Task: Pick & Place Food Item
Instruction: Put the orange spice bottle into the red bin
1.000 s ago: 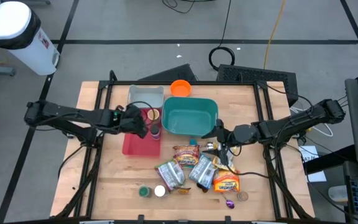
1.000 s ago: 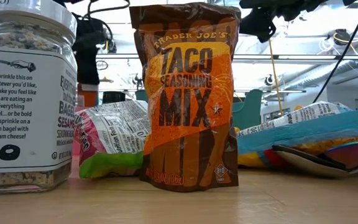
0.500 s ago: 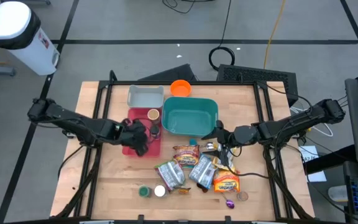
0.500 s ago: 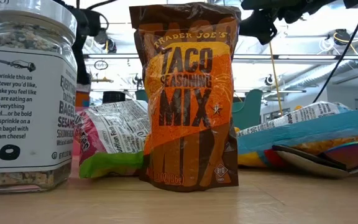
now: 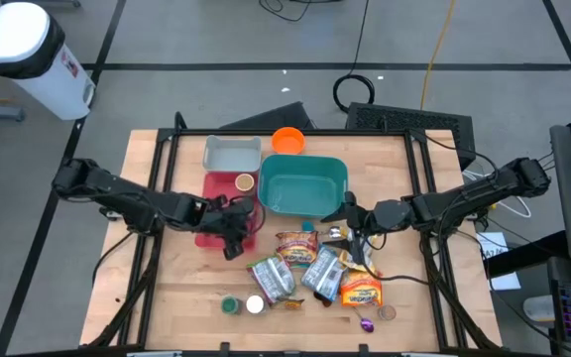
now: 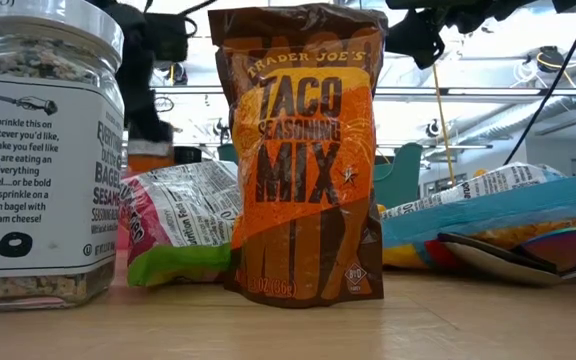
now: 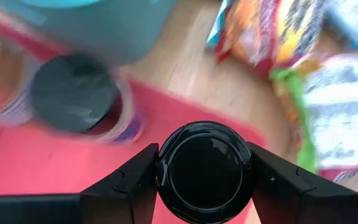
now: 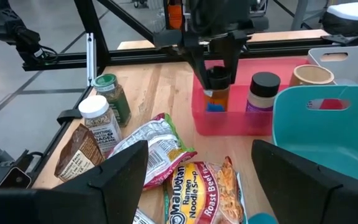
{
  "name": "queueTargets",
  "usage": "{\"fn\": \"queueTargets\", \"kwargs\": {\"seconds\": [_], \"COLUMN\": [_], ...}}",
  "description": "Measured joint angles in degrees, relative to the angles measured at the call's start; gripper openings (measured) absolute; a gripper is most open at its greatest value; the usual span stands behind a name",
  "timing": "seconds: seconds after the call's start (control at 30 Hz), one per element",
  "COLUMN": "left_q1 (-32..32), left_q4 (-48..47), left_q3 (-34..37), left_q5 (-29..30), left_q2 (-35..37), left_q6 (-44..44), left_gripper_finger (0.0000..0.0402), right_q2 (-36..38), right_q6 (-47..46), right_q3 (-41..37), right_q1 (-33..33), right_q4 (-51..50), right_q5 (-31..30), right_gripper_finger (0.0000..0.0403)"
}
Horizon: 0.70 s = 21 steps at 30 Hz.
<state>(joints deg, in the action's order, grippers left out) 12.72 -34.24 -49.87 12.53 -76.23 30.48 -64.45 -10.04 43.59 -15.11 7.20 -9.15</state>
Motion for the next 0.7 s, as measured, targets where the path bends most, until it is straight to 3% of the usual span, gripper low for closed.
{"fn": "queueTargets", "kwargs": {"seconds": [0.3, 0.5, 0.7], "left_q1": [-2.92, -3.57, -3.71], "left_q4": [1.97, 4.10, 4.49], "left_q3": [0.02, 0.04, 0.04], "left_q5": [-3.30, -3.17, -6.37], "left_q2": [-3.41, -3.71, -3.15], "left_q6": [-6.48, -8.41, -8.33], "left_gripper_finger": [0.0212, 0.0291, 0.0336], "right_q2": [0.00, 0.00, 0.00], "right_q6": [0.22, 0.22, 0.22], "right_q3": [0.00, 0.00, 0.00], "right_q1": [0.00, 0.00, 0.00], "right_q4": [-0.09, -0.19, -0.29], "right_q5": [0.17, 0.17, 0.20], "right_gripper_finger": [0.0279, 0.0279, 0.0279]}}
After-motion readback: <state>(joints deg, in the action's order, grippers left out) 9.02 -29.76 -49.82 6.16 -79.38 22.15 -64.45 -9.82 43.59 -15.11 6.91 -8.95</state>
